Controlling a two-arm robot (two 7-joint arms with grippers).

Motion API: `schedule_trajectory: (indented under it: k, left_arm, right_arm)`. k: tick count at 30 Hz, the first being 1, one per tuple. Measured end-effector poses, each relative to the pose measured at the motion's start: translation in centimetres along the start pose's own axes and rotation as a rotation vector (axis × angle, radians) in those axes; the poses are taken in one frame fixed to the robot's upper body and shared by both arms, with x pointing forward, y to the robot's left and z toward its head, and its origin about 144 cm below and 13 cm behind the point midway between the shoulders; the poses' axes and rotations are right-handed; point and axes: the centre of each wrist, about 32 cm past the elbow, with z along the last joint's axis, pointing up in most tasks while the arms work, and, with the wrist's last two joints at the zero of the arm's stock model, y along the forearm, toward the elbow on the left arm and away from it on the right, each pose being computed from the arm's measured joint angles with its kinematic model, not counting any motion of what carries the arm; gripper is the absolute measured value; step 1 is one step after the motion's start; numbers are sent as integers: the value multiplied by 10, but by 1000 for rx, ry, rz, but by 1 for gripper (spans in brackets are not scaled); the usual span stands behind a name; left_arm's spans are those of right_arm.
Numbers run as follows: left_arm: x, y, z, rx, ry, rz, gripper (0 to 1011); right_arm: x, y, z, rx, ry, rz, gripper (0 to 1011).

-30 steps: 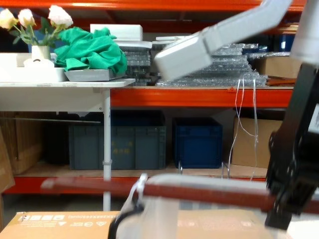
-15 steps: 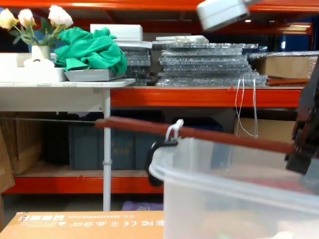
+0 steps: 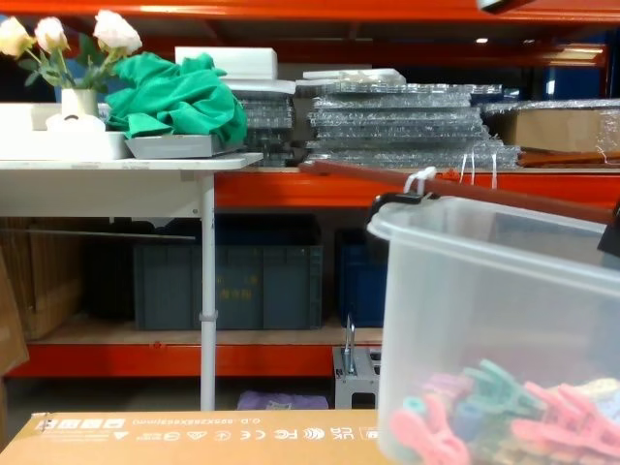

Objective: Use one hand to grasp the basket and place it at the designated location.

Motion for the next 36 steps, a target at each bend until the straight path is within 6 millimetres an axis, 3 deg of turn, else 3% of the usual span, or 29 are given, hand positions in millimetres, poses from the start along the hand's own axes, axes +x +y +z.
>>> schedule_trajectory:
  k: [9,15,36]
  left_arm:
    - [0,0,0,0,0,0,0]
    - [0,0,0,0,0,0,0]
    - [0,0,0,0,0,0,0]
  right_arm:
    - [-12,-8,-40,-28,170,-2,235]
    - [-19,-11,-56,-42,251,-6,235]
    - [-67,-33,-129,-139,625,23,235]
